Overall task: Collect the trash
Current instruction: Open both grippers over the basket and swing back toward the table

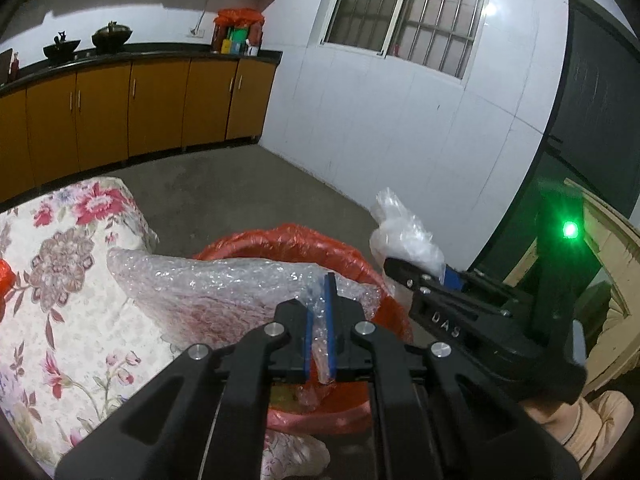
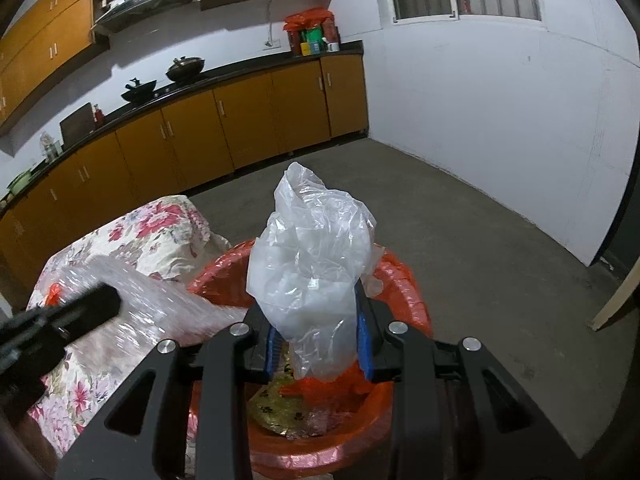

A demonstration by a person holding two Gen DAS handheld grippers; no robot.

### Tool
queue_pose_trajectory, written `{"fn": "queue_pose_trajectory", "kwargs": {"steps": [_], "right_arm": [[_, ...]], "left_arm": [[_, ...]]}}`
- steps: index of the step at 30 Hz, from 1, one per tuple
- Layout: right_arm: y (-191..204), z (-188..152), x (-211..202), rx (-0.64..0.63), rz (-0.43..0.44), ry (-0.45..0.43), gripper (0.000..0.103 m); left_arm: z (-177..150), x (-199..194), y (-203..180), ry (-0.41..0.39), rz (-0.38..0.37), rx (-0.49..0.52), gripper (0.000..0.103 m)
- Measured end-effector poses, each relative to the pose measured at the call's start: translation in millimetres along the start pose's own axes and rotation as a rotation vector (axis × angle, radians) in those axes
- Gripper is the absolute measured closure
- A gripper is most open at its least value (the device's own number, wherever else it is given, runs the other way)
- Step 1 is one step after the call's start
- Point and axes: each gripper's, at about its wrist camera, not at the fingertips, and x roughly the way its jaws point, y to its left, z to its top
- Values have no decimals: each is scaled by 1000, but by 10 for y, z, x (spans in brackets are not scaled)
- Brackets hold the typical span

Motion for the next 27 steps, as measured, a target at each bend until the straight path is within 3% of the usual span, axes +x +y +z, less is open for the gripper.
{"fn": "queue_pose_trajectory", "kwargs": {"steps": [5, 9, 16, 23, 27], "right_arm": [[32, 6, 31, 0, 33, -1, 51], [36, 2, 33, 5, 33, 0, 49], [24, -10, -17, 1, 12, -7, 48], [-67, -5, -63, 10, -20, -11, 48], [-65, 8, -75, 11, -25, -14, 48]], "left_arm": [[-65, 43, 91, 23, 10, -11, 75], [-84, 35, 159, 34, 11, -22, 68], [-157, 105, 134, 80, -34, -30, 66], [-138, 37, 89, 59, -60, -20, 58], [-129, -22, 120, 43, -29, -15, 55]]}}
